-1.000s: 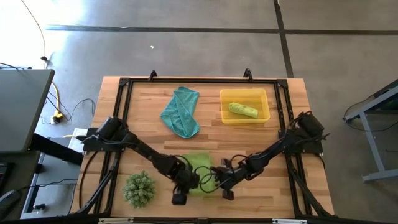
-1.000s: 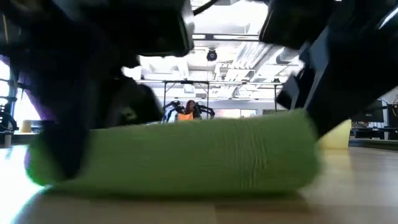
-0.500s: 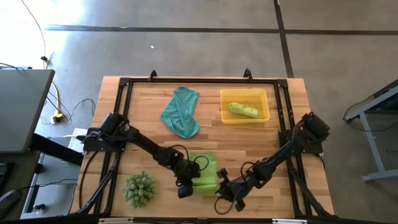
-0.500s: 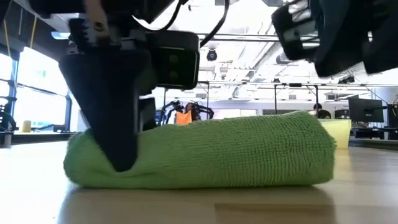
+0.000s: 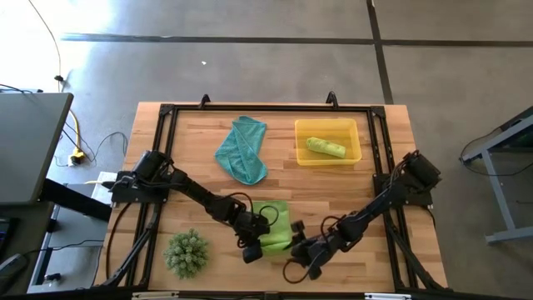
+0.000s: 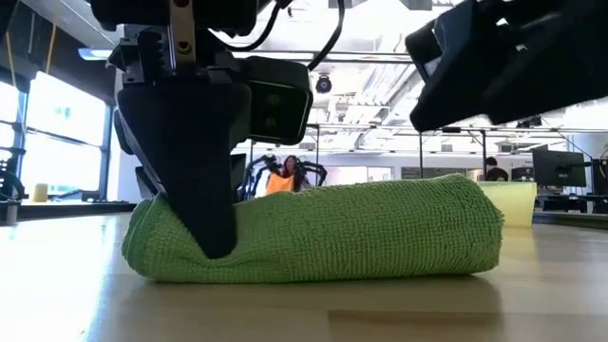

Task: Roll microfiber towels into tight, uniform cylinder then place into a basket
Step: Roll the green towel

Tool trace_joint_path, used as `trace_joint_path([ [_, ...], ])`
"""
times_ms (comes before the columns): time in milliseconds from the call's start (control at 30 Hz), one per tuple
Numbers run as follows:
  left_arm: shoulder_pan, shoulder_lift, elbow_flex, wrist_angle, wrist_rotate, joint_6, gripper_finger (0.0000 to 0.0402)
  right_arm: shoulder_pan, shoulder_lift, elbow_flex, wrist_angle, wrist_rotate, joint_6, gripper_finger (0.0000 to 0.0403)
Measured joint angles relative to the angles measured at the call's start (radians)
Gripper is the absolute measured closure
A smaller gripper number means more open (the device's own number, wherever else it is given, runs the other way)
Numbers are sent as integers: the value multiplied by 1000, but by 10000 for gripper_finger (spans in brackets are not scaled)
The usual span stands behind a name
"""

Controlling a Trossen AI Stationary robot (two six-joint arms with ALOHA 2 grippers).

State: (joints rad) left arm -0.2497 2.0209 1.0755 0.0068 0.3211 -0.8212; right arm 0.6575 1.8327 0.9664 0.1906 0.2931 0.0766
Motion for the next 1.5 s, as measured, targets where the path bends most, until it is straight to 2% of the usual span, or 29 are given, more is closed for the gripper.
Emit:
trace_joint_path([
  [133,0,1,0,4,-5,-23,389,6,8,1,-42,-6,-32,231],
  [300,1,1,0,21,-11,-33,389,4,52,1,-79,5,-55,248],
  [433,1,1,0,24,-14,-33,389,2,74,1,-82,62,-50,260],
  [733,1,1,0,33,-14,-40,381,10,73,4,-69,77,-51,263],
  [833,1,1,0,33,-13,-40,382,23,73,48,-80,83,-70,263],
  [967,1,1,-1,35,-13,-40,382,34,71,77,-156,127,-107,263],
  [1200,1,1,0,35,-12,-40,382,5,71,77,-236,167,-54,262],
  [1500,1,1,-1,36,-10,-40,381,-33,71,77,-271,62,69,262],
])
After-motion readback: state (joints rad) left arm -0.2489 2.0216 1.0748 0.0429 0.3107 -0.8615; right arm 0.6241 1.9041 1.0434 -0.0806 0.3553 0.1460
